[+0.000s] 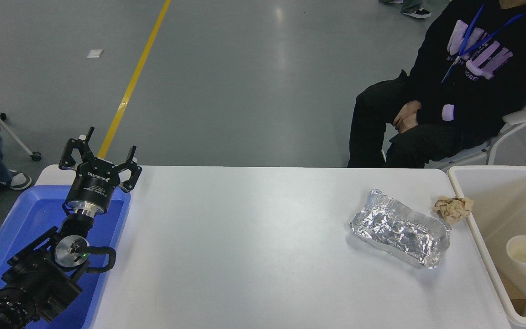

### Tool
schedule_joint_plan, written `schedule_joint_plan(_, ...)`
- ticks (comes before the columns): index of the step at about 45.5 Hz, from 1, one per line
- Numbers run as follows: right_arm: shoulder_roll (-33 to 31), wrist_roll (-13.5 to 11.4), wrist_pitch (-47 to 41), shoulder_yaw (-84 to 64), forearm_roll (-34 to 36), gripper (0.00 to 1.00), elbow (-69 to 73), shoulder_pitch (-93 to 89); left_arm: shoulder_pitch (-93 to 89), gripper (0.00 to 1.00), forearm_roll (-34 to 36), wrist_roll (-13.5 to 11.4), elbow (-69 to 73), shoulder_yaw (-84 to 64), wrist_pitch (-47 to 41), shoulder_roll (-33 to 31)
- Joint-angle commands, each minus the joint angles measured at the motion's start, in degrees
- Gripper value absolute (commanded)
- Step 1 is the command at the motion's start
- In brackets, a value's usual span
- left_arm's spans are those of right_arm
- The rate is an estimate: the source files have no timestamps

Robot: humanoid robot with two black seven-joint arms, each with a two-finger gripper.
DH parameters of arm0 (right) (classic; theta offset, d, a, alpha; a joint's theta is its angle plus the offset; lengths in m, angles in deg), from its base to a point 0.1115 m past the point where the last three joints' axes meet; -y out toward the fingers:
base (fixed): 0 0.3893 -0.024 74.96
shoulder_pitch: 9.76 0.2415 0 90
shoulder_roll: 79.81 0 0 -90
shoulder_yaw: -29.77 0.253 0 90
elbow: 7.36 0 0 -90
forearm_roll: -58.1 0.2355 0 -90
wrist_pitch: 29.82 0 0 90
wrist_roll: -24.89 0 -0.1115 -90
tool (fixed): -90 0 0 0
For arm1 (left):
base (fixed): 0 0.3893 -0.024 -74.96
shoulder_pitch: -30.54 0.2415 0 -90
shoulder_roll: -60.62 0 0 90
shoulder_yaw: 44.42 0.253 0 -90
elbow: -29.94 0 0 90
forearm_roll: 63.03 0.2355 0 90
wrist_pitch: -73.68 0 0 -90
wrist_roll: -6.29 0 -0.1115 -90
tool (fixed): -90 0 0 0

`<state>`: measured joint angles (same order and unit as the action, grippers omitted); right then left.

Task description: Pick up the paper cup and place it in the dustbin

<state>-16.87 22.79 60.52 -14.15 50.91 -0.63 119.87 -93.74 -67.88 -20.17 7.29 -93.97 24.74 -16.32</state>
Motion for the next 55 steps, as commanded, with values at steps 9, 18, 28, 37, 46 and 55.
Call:
schedule_joint_plan(9, -10.2, -0.1, 1.0, -2.5, 0.0, 0.98, 21.9, 14.3, 0.0, 0.98, 0.0, 0.0, 0.0, 0.0, 0.0, 0.0)
schedule_joint_plan(18, -10.6, 0.2, 0.6, -17.2, 0.1, 1.00, 32.5, 26.7, 0.0, 0.98, 0.0, 0.0, 0.0, 0.0, 0.0, 0.0)
schedule_joint_plan(28, -12.1, 0.3, -0.7, -26.0, 0.1, 1.00, 48.4, 41.9, 0.0, 0.98, 0.1, 0.0, 0.0, 0.1, 0.1, 0.0)
schedule_joint_plan(37, -10.9, 0.3, -6.7, -31.7, 0.1, 1.00, 58.6, 55.2, 0.0, 0.98, 0.1, 0.1, 0.0, 0.1, 0.1, 0.0)
schedule_joint_plan(46, -8.3, 0.4, -25.7, -31.7, 0.4, 1.00, 62.6, 65.7, 0.0, 0.98, 0.1, 0.0, 0.0, 0.1, 0.1, 0.0)
schedule_joint_plan(55, -3.0, 0.4, -43.6, -28.1, 0.6, 1.00, 63.4, 75.5, 0.0, 0.98, 0.0, 0.0, 0.0, 0.1, 0.1, 0.0)
